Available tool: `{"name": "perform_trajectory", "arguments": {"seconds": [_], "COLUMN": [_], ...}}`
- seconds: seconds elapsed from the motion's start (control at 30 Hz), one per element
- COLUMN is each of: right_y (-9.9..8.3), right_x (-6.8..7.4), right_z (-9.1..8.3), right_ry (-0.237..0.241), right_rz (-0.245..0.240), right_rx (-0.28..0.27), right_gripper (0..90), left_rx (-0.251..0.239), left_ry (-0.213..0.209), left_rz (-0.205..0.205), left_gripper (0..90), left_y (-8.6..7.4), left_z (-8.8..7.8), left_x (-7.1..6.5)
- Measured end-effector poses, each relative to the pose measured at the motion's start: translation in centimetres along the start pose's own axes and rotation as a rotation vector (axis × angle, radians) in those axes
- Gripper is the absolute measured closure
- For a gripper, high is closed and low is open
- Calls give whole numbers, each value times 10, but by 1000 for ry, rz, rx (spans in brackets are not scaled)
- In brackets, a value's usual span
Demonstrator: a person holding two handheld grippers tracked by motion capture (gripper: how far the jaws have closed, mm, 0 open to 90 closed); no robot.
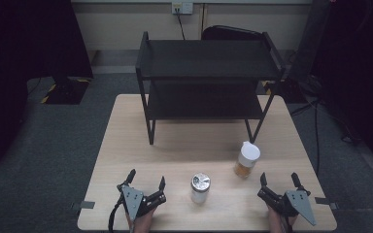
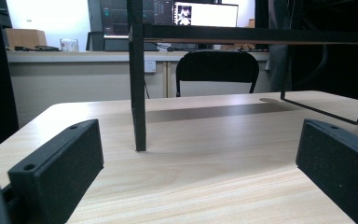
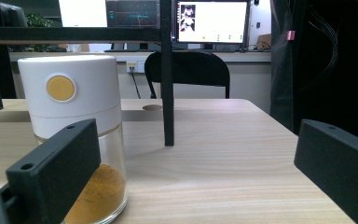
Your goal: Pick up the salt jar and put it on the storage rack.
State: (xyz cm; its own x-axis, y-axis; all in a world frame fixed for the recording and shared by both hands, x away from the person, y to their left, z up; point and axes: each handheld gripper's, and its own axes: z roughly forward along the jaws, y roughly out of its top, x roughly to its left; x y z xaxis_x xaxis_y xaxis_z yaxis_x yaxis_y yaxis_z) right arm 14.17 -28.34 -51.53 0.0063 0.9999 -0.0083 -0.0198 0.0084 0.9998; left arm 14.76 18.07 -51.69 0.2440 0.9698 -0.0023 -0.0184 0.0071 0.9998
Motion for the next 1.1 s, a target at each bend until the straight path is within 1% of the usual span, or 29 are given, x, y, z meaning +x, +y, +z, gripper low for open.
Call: {"name": "perform_trajectory", "arguments": {"seconds": [0.33,0.53,0.63,0.7,0.77,0.9,0.93,1.0,1.07,1.1], "right_y": [0,0,0,0,0,0,0,0,0,0], "right_x": [0,1,1,1,1,1,0,0,0,0], "right_z": [0,0,0,0,0,0,0,0,0,0], "right_ry": [0,-3,-4,-4,-4,-3,-3,-2,0,0], "right_rz": [0,0,0,0,0,1,0,1,1,1], "right_rx": [0,0,0,0,0,0,0,-1,-1,-1], "right_gripper": [0,0,0,0,0,0,0,0,0,0], "left_rx": [0,4,9,8,3,-6,-11,-25,-43,-49], "left_ry": [-3,-19,-29,-16,-2,-25,-33,-38,-47,-58], "left_rz": [0,-3,4,8,23,30,28,19,-5,-18], "left_gripper": [0,0,0,0,0,0,2,3,2,2], "left_y": [0,1,2,2,1,2,3,6,10,13], "left_z": [0,2,2,2,1,0,-1,-2,-4,-4], "left_x": [0,4,5,3,-1,0,1,1,2,3]}}
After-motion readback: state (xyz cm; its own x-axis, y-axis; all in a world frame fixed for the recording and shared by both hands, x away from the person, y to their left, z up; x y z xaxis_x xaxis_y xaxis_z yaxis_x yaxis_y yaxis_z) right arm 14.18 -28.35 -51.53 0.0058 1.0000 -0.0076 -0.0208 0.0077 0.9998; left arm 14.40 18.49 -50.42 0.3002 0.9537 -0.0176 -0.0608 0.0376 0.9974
